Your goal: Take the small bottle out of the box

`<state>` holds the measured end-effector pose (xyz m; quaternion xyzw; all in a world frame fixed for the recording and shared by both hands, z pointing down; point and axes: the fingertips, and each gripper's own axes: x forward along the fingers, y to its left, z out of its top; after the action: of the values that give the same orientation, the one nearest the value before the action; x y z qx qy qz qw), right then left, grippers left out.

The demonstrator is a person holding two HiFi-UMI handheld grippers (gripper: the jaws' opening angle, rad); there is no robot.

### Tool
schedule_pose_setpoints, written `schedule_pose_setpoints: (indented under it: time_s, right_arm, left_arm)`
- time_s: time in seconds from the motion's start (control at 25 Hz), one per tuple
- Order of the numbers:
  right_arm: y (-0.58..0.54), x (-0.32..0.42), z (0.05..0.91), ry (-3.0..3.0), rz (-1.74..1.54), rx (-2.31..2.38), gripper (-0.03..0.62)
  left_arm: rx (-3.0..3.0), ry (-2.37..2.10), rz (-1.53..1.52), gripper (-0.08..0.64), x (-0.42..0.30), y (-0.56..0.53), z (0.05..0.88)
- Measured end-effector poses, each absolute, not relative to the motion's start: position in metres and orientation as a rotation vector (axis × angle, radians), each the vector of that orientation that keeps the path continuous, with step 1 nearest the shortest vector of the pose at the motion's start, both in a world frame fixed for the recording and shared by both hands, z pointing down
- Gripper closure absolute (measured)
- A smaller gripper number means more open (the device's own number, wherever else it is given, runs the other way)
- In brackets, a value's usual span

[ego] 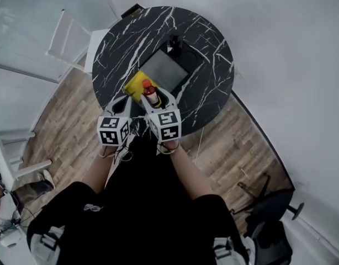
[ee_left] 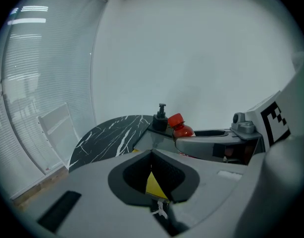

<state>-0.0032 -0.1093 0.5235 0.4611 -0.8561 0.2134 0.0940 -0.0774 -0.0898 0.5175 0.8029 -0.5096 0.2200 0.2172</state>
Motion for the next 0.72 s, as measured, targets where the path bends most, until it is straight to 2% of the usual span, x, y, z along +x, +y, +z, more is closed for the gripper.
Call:
schedule_pose_setpoints:
  time_s: [0.72]
  right_arm:
    - [-0.078, 0.034, 0.373, -2.747, 0.203, 1.519, 0.385]
  left_arm:
    - [2.445, -1.625, 0.347, 0.561, -0.054, -0.070, 0.398]
